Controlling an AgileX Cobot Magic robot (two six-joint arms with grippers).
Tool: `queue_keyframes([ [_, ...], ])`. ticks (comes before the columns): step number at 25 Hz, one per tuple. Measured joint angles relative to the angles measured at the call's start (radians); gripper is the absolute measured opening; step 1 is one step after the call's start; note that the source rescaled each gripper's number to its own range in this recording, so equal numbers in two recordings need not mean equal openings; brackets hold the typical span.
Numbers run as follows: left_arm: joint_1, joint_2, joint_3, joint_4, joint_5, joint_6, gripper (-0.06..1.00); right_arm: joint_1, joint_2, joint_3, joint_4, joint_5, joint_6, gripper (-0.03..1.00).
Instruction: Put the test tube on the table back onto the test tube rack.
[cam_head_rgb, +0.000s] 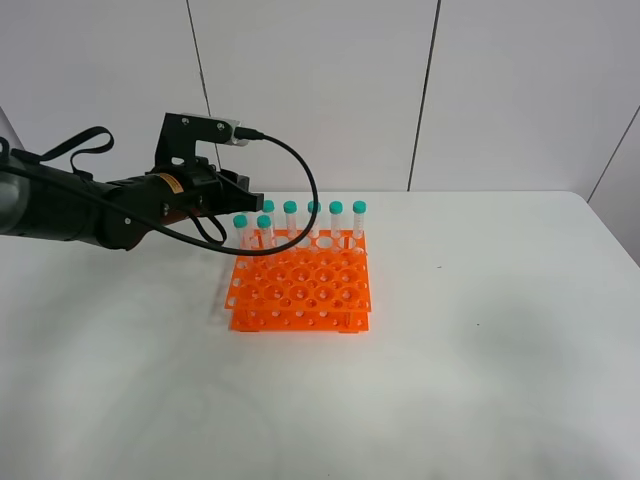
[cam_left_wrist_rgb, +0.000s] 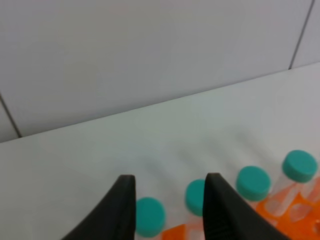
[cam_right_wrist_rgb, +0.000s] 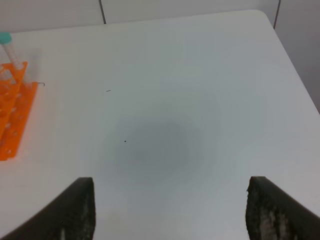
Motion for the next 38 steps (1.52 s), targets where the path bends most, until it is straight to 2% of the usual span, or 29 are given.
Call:
queue_keyframes([
  [12,0.205,-0.073,0.0,0.043,0.198,0.001,0.14,0.0,0.0,0.0,0.0,0.0,0.0,0.84],
  [23,0.33,-0.202,0.0,0.074,0.407,-0.001,0.16,0.0,0.0,0.0,0.0,0.0,0.001,0.84],
  [24,0.332,-0.206,0.0,0.08,0.426,0.0,0.2,0.0,0.0,0.0,0.0,0.0,0.001,0.84],
  [25,0.334,-0.209,0.0,0.083,0.442,0.0,0.29,0.0,0.0,0.0,0.0,0.0,0.001,0.84],
  [27,0.334,-0.214,0.0,0.084,0.46,0.0,0.55,0.0,0.0,0.0,0.0,0.0,0.001,0.84],
  [28,0.334,-0.216,0.0,0.085,0.467,0.0,0.72,0.0,0.0,0.0,0.0,0.0,0.001,0.84],
  [29,0.334,-0.217,0.0,0.085,0.477,0.0,0.82,0.0,0.0,0.0,0.0,0.0,0.001,0.84],
  [30,0.334,-0.218,0.0,0.086,0.484,0.0,0.88,0.0,0.0,0.0,0.0,0.0,0.001,0.84],
  [33,0.335,-0.218,0.0,0.086,0.513,-0.001,0.97,0.0,0.0,0.0,0.0,0.0,0.001,0.84],
  [38,0.335,-0.22,0.012,0.086,0.555,-0.001,1.0,0.0,0.0,0.0,0.0,0.0,0.001,0.84],
])
